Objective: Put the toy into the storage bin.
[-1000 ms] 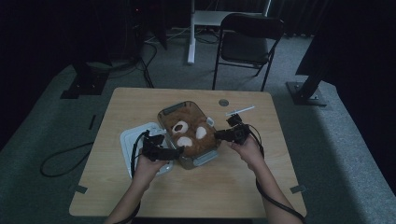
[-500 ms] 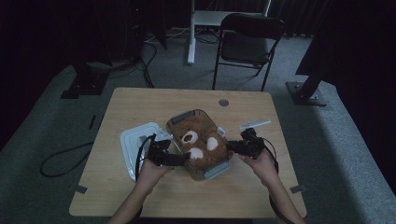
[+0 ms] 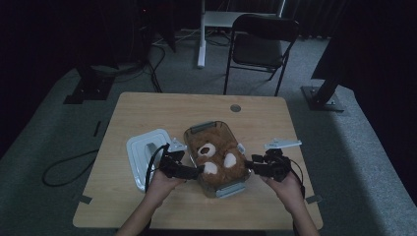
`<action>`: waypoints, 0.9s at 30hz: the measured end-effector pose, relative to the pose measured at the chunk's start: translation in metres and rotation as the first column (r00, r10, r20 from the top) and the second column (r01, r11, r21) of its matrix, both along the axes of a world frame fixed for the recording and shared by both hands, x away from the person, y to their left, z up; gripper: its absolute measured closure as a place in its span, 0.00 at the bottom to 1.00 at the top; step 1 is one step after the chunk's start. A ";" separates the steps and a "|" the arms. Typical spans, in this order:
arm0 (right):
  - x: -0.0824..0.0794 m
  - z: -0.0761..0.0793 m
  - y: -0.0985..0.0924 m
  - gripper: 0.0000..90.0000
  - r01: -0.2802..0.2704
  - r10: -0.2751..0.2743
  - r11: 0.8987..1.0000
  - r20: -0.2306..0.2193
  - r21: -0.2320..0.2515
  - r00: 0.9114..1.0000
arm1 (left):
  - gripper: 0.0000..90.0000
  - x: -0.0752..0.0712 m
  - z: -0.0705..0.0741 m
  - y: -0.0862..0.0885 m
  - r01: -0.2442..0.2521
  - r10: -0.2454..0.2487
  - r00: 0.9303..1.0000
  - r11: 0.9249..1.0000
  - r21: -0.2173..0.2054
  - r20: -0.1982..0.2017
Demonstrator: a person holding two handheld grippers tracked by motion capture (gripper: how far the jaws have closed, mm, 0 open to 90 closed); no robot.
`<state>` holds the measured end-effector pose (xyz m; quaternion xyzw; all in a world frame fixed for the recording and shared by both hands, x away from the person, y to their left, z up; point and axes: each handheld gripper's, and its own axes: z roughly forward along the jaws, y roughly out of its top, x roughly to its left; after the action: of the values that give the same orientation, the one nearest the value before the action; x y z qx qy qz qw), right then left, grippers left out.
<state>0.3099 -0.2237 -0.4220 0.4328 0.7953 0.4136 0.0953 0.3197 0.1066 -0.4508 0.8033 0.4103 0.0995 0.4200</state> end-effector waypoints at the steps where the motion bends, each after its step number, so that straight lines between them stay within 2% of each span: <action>1: 0.001 0.005 -0.002 0.60 0.000 0.000 1.000 0.010 0.029 1.000 | 0.02 -0.001 0.003 0.001 0.002 -0.002 1.000 1.000 -0.003 0.006; 4: 0.010 0.022 -0.002 0.53 0.003 -0.005 0.999 0.051 0.038 0.999 | 0.05 -0.005 0.012 0.002 0.001 0.000 1.000 0.999 -0.032 0.027; 5: 0.013 0.027 0.000 0.54 0.007 -0.009 0.999 0.062 0.041 0.998 | 0.05 -0.007 0.015 0.001 0.006 -0.005 0.999 0.999 -0.037 0.033; 8: 0.023 0.037 0.011 0.52 -0.021 0.017 0.998 0.068 0.053 0.998 | 0.05 -0.015 0.023 -0.007 0.039 -0.037 0.998 0.998 -0.039 0.059; 10: 0.025 0.039 0.020 0.50 -0.038 0.034 0.998 0.065 0.056 0.997 | 0.05 -0.022 0.028 -0.011 0.070 -0.067 0.995 0.997 -0.033 0.074; 13: 0.021 0.036 0.029 0.48 -0.079 0.077 0.996 0.057 0.047 0.995 | 0.07 -0.031 0.032 -0.018 0.124 -0.120 0.989 0.991 -0.045 0.085; 14: 0.018 0.035 0.031 0.48 -0.091 0.089 0.995 0.055 0.041 0.995 | 0.08 -0.034 0.033 -0.020 0.135 -0.131 0.987 0.990 -0.043 0.088; 15: 0.014 0.033 0.032 0.55 -0.102 0.101 0.994 0.055 0.029 0.993 | 0.09 -0.036 0.033 -0.022 0.147 -0.144 0.985 0.988 -0.036 0.093; 17: 0.006 0.029 0.032 0.66 -0.117 0.116 0.993 0.063 0.011 0.991 | 0.22 -0.040 0.033 -0.026 0.172 -0.167 0.981 0.984 -0.049 0.097; 18: 0.003 0.027 0.033 0.74 -0.135 0.135 0.991 0.057 -0.005 0.989 | 0.24 -0.041 0.032 -0.028 0.177 -0.172 0.980 0.983 -0.045 0.099; 19: 0.000 0.024 0.033 0.75 -0.147 0.148 0.989 0.054 -0.020 0.987 | 0.31 -0.041 0.031 -0.029 0.189 -0.184 0.978 0.981 -0.041 0.102; 20: -0.002 0.021 0.034 0.81 -0.150 0.152 0.988 0.048 -0.038 0.987 | 0.40 -0.042 0.030 -0.031 0.202 -0.197 0.974 0.979 -0.039 0.110; 21: -0.002 0.021 0.034 0.81 -0.150 0.152 0.988 0.048 -0.038 0.987 | 0.46 -0.042 0.030 -0.031 0.202 -0.197 0.974 0.979 -0.039 0.110; 22: -0.002 0.018 0.035 0.81 -0.166 0.167 0.985 0.032 -0.052 0.985 | 0.46 -0.042 0.030 -0.031 0.202 -0.197 0.974 0.979 -0.039 0.110; 23: 0.002 0.012 0.037 0.90 -0.173 0.174 0.983 0.006 -0.067 0.985 | 0.56 -0.040 0.025 -0.038 0.221 -0.221 0.970 0.975 0.009 0.106; 25: 0.008 0.008 0.038 0.92 -0.179 0.179 0.980 -0.011 -0.082 0.984 | 0.62 -0.037 0.022 -0.040 0.219 -0.222 0.969 0.975 0.040 0.106; 27: 0.013 0.004 0.041 0.93 -0.188 0.187 0.976 -0.026 -0.106 0.982 | 0.66 -0.034 0.020 -0.041 0.223 -0.230 0.968 0.972 0.078 0.098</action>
<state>0.3226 -0.1831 -0.4178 0.3534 0.8545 0.3738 0.0728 0.2857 0.0656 -0.4312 0.8520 0.2894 0.1073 0.4230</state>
